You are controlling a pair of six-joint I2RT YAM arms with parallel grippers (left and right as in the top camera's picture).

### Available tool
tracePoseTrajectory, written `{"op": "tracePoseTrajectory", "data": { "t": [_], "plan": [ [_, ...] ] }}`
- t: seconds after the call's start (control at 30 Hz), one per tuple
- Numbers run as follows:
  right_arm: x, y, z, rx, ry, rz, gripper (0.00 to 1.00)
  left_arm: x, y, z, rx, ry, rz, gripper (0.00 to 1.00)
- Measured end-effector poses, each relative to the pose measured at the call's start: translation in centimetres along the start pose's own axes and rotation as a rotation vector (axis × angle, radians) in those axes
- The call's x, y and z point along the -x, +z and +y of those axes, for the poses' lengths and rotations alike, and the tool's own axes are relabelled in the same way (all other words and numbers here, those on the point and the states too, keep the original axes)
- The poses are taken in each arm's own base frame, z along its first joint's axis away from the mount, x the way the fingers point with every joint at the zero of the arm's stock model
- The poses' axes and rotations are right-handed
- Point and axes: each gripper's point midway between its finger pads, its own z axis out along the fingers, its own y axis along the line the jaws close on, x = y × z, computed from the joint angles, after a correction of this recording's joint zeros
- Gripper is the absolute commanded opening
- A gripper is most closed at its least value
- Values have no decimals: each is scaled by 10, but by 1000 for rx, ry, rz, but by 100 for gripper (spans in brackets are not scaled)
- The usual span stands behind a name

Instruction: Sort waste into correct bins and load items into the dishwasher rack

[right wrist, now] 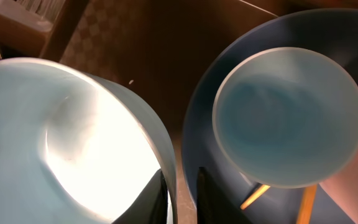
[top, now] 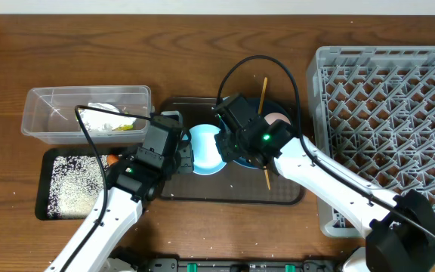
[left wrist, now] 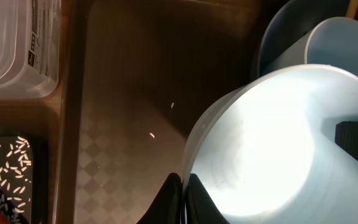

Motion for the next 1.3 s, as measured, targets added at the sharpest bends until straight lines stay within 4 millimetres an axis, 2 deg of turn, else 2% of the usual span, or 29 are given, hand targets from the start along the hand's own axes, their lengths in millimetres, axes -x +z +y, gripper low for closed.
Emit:
{"op": "tracePoseTrajectory", "data": {
  "t": [0.1,0.23,0.5,0.7,0.83,0.87,0.9,0.97,1.1,1.2,1.3],
  "plan": [
    [0,0,0,0,0,1,11,0,0,0,0,0,0,6],
    [0,0,1,4,-2,2,1,0,0,-1,-3,0,1,6],
    [0,0,1,7,1,3,1,0,0,-1,-4,1,1,7],
    [2,0,2,7,1,-9,1,0,0,-1,-5,1,-1,12],
    [4,0,1,5,1,-18,1,1,0,-1,-5,2,-2,17],
    [4,0,1,3,1,-18,1,1,0,-1,-5,2,-2,22],
    [4,0,0,-1,2,-18,1,1,0,-1,-5,5,-2,23],
    [3,0,-3,-20,3,-15,1,1,0,-1,-6,5,-4,24],
    [1,0,-11,-61,7,-11,1,4,0,-3,-11,10,-15,34],
    [2,-1,-15,-86,11,-17,1,6,0,-4,-15,15,-23,42],
    [3,-1,-18,-99,15,-23,1,6,0,-4,-15,16,-24,56]
  ]
}}
